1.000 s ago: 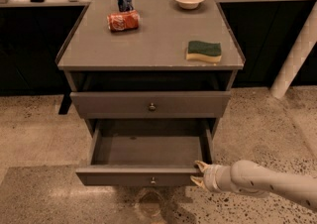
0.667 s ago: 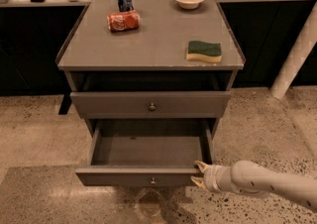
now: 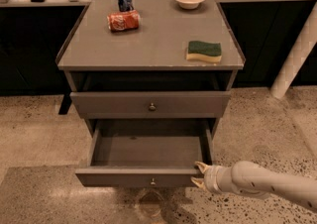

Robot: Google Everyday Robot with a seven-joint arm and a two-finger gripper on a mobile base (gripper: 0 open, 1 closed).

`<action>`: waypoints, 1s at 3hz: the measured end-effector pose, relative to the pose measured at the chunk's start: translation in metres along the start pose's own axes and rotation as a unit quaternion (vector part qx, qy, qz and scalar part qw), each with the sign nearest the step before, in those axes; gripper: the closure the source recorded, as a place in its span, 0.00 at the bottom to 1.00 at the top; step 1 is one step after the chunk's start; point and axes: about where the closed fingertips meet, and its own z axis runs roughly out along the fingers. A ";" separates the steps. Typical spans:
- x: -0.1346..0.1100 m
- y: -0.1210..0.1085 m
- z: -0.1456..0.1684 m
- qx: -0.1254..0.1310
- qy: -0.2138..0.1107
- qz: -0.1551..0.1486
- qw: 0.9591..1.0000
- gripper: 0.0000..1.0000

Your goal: Open middle drawer

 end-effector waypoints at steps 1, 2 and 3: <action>-0.001 -0.001 -0.001 0.000 0.000 0.000 1.000 1.00; 0.001 0.008 -0.002 -0.002 -0.001 0.001 1.000 1.00; -0.001 0.007 -0.005 -0.002 -0.001 0.001 1.000 1.00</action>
Offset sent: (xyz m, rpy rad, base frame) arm -0.3676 -0.0185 -0.1487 0.0963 0.1056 0.0407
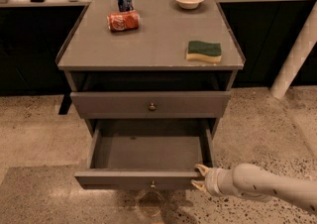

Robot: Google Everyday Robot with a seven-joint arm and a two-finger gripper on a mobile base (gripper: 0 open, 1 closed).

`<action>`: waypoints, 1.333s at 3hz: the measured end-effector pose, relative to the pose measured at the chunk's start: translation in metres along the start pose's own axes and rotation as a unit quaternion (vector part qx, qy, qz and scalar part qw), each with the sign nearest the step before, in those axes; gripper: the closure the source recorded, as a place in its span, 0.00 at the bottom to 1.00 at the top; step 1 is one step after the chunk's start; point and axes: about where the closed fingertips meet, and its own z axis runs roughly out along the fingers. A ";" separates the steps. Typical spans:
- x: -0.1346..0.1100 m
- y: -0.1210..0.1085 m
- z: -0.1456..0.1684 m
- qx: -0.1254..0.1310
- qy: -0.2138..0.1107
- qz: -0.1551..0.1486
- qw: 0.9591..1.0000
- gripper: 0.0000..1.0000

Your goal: Open middle drawer

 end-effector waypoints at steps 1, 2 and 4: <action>0.004 0.012 -0.001 -0.002 -0.001 0.001 1.000 1.00; 0.003 0.020 -0.006 -0.003 -0.002 0.003 1.000 1.00; 0.004 0.024 -0.006 -0.005 -0.002 -0.004 1.000 1.00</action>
Offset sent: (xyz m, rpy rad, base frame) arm -0.3996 -0.0260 -0.1572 0.0885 0.0788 -0.0259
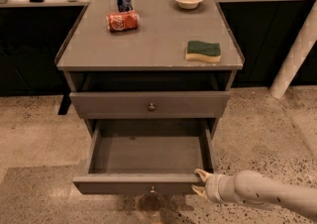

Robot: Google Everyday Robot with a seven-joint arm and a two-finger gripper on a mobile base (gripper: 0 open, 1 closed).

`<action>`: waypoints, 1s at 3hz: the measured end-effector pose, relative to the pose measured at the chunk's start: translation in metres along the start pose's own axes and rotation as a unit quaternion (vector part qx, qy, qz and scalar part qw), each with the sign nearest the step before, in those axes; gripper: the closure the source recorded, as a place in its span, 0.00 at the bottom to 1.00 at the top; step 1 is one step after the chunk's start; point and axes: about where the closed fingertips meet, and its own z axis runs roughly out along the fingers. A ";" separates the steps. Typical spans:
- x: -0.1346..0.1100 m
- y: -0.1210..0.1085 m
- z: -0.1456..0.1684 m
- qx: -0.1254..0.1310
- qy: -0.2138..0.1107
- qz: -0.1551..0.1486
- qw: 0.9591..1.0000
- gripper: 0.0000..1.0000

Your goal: Open middle drawer

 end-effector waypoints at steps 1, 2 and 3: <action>0.000 -0.001 0.000 0.000 0.000 0.000 1.000 1.00; 0.001 0.003 -0.001 -0.001 -0.002 -0.001 1.000 1.00; 0.000 0.002 -0.002 -0.001 -0.002 -0.001 1.000 1.00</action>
Offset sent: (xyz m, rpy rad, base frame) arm -0.2437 -0.0166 -0.1236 0.0950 -0.0560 0.1370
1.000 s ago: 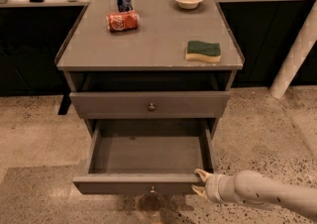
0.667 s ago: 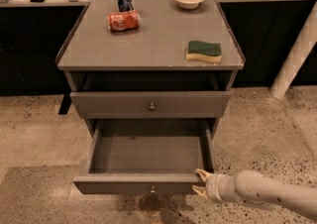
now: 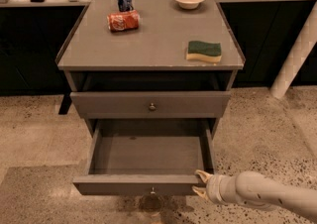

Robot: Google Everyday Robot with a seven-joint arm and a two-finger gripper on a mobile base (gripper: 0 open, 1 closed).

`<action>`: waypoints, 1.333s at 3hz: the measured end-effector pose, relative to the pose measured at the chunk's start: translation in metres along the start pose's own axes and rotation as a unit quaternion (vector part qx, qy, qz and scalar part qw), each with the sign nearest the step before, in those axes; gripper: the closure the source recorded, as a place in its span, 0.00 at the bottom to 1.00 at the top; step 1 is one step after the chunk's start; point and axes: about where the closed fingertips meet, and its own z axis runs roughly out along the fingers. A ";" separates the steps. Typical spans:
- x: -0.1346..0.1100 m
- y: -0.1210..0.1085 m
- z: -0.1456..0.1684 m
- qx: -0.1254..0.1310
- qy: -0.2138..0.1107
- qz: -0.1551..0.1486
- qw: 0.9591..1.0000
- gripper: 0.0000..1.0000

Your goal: Open middle drawer

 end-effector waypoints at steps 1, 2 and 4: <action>0.002 0.004 0.000 -0.001 -0.002 0.001 1.000 1.00; 0.001 0.003 -0.002 -0.001 -0.002 0.001 1.000 1.00; 0.001 0.006 -0.003 -0.002 -0.005 0.002 1.000 1.00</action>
Offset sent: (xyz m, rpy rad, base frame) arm -0.3358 -0.0076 -0.1706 0.2855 0.0795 0.0268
